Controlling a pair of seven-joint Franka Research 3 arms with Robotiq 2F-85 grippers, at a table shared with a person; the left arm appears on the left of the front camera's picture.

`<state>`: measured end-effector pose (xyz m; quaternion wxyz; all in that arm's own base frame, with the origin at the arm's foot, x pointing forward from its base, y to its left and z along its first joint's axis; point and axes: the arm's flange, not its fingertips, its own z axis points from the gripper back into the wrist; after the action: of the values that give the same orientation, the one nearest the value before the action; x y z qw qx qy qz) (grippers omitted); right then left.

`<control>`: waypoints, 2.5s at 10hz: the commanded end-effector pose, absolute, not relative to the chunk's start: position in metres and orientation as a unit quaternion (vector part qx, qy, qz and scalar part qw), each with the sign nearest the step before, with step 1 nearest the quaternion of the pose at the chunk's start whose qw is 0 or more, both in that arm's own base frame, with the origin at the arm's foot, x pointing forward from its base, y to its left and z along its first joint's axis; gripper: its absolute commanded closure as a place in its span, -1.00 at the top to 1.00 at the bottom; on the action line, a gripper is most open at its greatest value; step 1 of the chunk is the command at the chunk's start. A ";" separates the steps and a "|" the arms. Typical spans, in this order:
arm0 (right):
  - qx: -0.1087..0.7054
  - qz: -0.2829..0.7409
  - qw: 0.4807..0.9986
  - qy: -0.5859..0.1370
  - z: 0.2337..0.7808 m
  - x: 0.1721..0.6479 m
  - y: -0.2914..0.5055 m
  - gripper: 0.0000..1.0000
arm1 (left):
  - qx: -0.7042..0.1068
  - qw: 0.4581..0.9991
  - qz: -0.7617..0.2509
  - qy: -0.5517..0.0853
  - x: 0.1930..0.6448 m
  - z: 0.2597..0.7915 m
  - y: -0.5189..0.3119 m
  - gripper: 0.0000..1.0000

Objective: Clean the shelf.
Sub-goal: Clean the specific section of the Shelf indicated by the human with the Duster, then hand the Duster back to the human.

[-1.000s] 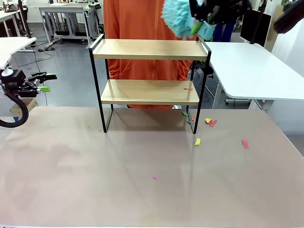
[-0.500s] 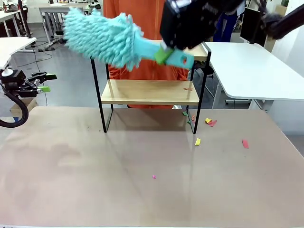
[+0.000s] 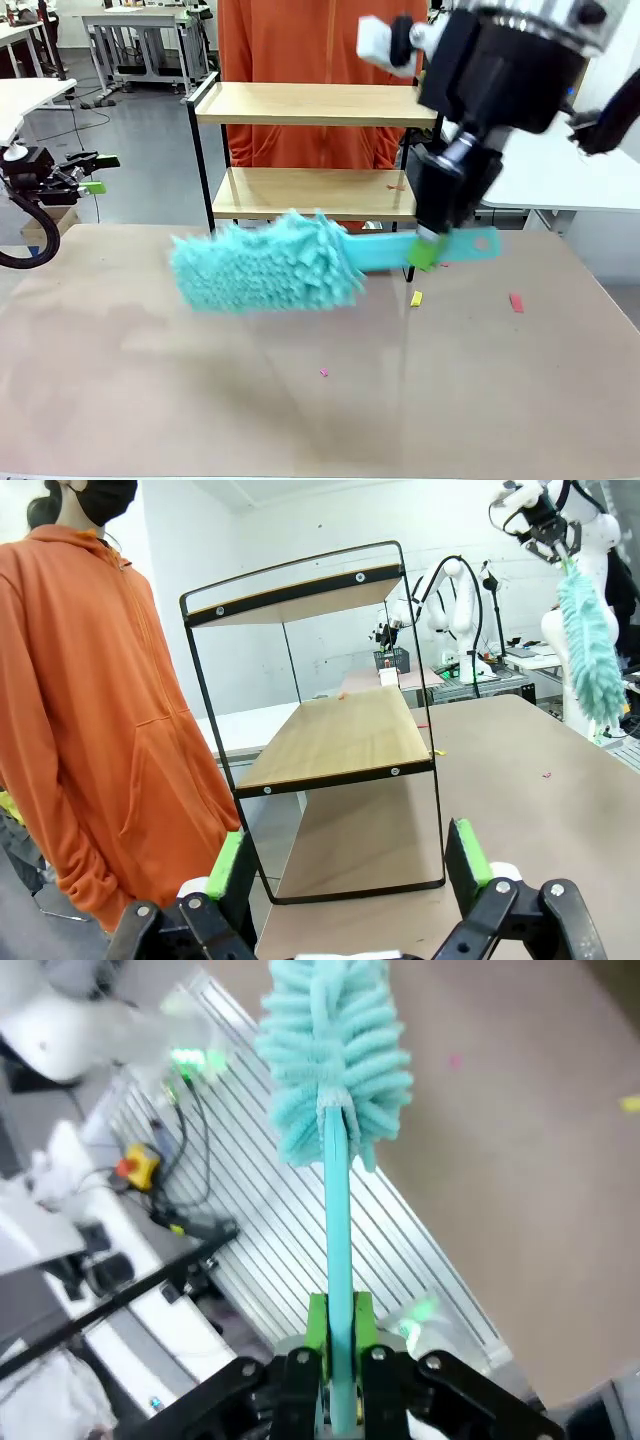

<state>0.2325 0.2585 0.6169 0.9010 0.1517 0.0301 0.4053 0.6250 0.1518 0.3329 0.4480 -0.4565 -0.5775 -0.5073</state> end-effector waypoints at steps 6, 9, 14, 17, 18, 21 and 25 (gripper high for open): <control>0.161 0.425 0.888 0.077 0.557 0.215 0.082 -0.74 | -0.451 0.447 -0.513 -0.578 0.622 0.334 0.150 1.00; 0.165 0.410 0.893 0.083 0.554 0.214 0.081 -0.74 | -0.451 0.447 -0.513 -0.578 0.622 0.334 0.150 1.00; 0.165 0.410 0.893 0.083 0.554 0.214 0.081 -0.74 | -0.451 0.447 -0.513 -0.578 0.622 0.334 0.150 1.00; 0.165 0.410 0.893 0.083 0.554 0.214 0.081 -0.74 | -0.451 0.447 -0.513 -0.578 0.622 0.334 0.150 1.00; 0.165 0.410 0.893 0.083 0.554 0.214 0.081 -0.74 | -0.451 0.447 -0.513 -0.578 0.622 0.334 0.150 1.00; 0.157 0.413 0.893 0.083 0.551 0.213 0.080 -0.74 | -0.481 0.438 -0.502 -0.570 0.626 0.341 0.151 1.00; 0.173 0.470 0.865 -0.015 0.530 0.287 0.050 -0.74 | -0.516 0.416 -0.494 -0.563 0.556 0.347 0.101 1.00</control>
<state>0.2689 0.0598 0.5418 0.8836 0.1709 0.0003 0.4360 0.5902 0.1127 0.3398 0.4198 -0.5184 -0.5614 -0.4898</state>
